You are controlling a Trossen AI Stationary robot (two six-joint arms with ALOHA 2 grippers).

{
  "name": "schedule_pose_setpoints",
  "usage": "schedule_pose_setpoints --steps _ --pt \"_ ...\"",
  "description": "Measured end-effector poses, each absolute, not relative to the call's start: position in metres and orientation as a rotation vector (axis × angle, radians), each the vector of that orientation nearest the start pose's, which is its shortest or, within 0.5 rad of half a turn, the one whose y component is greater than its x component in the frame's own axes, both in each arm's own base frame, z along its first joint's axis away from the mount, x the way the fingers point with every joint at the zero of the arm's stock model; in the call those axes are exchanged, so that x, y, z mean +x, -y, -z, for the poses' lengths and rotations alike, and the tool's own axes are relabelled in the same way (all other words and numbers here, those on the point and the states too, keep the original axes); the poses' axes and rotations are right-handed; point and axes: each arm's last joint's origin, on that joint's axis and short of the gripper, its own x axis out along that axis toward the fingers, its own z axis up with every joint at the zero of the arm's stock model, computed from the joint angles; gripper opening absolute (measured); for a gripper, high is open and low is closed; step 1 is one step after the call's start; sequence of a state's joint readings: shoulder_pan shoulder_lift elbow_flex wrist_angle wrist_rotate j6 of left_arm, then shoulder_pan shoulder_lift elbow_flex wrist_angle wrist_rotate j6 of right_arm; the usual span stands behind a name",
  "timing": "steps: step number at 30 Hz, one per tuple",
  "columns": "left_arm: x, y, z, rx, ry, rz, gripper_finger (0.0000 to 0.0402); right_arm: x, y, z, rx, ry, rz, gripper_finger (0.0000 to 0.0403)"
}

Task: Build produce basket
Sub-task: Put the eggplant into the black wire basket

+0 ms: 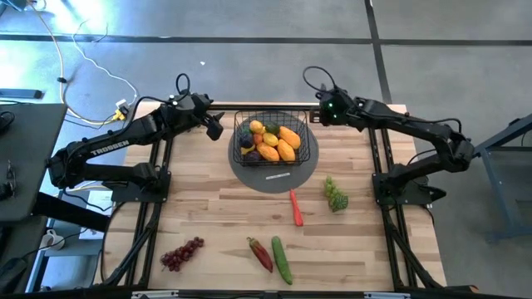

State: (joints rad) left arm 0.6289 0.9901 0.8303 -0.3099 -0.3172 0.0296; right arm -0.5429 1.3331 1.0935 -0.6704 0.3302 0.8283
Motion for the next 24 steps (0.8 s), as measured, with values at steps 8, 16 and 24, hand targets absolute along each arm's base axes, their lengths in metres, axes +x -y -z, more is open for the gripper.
schedule_pose_setpoints --steps 8,16,24 --pt "0.166 -0.132 -0.301 -0.049 -0.495 -0.921 0.0271 0.242 0.129 -0.306 0.778 -0.489 1.044 0.0107" --pt "0.166 -0.132 -0.301 -0.049 -0.495 -0.92 0.0271 0.266 0.111 -0.314 0.694 -0.404 0.862 0.0107" --pt "0.166 -0.132 -0.301 -0.048 -0.495 -0.92 0.0271 0.301 0.1 -0.29 0.541 -0.473 0.77 0.0107"
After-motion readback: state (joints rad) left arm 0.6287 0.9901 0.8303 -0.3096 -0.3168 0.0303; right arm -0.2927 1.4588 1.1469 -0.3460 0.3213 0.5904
